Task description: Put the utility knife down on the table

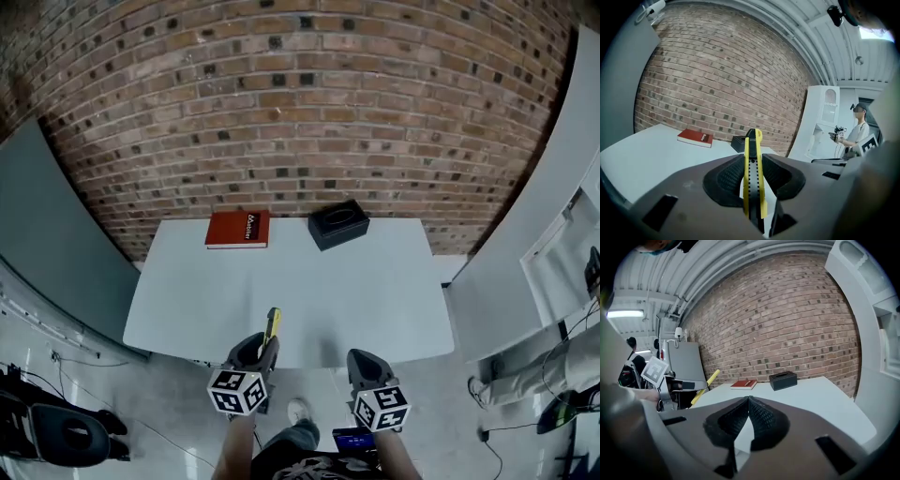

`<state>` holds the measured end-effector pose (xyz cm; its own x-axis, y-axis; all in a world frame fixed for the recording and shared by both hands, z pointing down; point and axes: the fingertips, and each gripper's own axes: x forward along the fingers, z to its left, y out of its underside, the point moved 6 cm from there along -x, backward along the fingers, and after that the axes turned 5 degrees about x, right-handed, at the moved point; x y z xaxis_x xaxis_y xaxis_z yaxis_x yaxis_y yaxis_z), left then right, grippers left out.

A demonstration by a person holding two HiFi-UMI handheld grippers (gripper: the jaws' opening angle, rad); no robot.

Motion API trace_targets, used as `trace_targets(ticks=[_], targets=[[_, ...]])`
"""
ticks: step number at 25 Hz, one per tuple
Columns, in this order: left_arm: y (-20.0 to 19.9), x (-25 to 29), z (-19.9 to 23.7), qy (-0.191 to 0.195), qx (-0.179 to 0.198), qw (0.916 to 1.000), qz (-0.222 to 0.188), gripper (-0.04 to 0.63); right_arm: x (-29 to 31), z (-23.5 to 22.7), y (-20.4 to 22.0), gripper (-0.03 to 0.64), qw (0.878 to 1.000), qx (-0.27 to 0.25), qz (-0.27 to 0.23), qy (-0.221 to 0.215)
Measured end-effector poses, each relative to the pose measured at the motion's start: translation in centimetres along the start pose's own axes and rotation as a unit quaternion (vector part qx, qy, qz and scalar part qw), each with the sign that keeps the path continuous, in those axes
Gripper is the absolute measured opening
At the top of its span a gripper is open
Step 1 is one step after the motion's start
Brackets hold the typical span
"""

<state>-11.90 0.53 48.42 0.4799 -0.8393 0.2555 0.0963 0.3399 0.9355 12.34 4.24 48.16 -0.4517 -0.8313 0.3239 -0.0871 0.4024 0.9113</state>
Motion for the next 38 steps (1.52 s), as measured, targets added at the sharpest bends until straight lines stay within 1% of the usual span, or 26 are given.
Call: trace_targets(ticks=[5, 10, 15, 20, 24, 29, 33, 38], targets=[[-2.6, 5.0, 4.0, 0.013, -0.007, 0.9999, -0.004, 0.123, 5.8, -1.0, -2.6, 0.0, 1.0, -0.007, 0.008, 0.014], [-4.1, 8.1, 6.2, 0.028, -0.011, 0.9995, -0.007, 0.122, 8.5, -1.7, -3.9, 0.0, 1.0, -0.005, 0.005, 0.03], [-5.0, 9.4, 7.3, 0.034, -0.016, 0.9993, -0.008, 0.121, 9.7, -1.6, -4.8, 0.0, 0.999, -0.001, 0.002, 0.032], [-5.2, 10.2, 7.8, 0.039, -0.018, 0.9991, -0.009, 0.121, 10.7, -1.8, -4.9, 0.0, 0.999, -0.001, 0.007, 0.034], [-5.4, 10.5, 8.6, 0.034, -0.02, 0.9992, -0.008, 0.123, 11.8, -1.5, -4.9, 0.0, 1.0, -0.006, 0.014, 0.027], [-6.0, 11.0, 9.4, 0.031, -0.013, 0.9994, -0.009, 0.123, 13.0, -1.8, -5.2, 0.0, 1.0, -0.007, 0.012, 0.024], [-6.5, 11.2, 10.0, 0.022, -0.016, 0.9996, -0.013, 0.123, 13.6, -1.7, -5.9, 0.0, 1.0, -0.012, 0.01, 0.017], [-6.2, 11.9, 10.3, 0.022, -0.015, 0.9996, -0.003, 0.123, 14.0, -2.3, -5.7, 0.0, 1.0, -0.006, 0.015, 0.019]])
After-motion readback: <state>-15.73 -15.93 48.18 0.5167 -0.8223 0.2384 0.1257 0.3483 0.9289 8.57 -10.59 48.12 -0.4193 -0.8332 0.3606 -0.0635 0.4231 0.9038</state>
